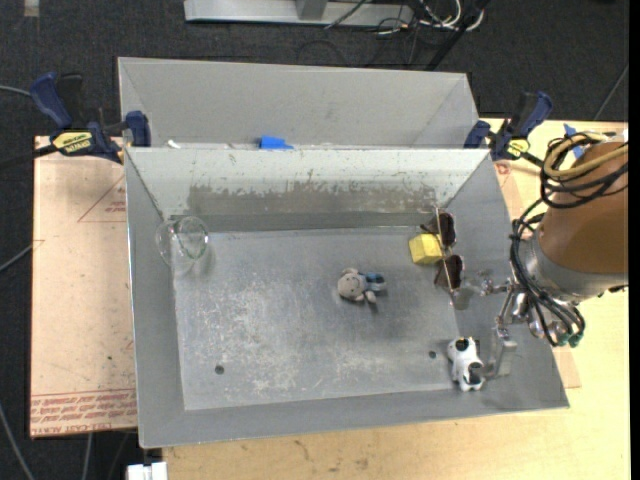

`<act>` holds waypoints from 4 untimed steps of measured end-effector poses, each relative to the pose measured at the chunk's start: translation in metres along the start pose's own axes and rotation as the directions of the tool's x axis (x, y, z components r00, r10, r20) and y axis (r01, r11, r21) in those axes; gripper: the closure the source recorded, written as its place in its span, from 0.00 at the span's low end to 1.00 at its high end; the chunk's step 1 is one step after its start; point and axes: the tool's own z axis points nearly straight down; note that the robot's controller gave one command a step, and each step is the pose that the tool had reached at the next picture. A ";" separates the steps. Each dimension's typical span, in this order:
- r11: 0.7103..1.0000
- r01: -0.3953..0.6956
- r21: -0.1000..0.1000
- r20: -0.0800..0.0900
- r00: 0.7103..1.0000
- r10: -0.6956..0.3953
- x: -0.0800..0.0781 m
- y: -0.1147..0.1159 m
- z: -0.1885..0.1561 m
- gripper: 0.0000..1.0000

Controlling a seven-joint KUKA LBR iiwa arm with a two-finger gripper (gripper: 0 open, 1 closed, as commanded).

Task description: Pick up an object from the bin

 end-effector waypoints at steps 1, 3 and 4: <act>1.000 0.003 0.002 0.008 1.000 -0.003 -0.002 0.001 -0.004 0.00; 1.000 0.025 0.000 0.008 1.000 -0.025 -0.021 0.054 0.097 0.00; 1.000 0.031 0.001 0.008 0.999 -0.031 -0.034 0.075 0.112 0.00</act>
Offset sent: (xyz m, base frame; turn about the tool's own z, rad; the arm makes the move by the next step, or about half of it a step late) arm 0.0202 0.0411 -0.0665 -0.0277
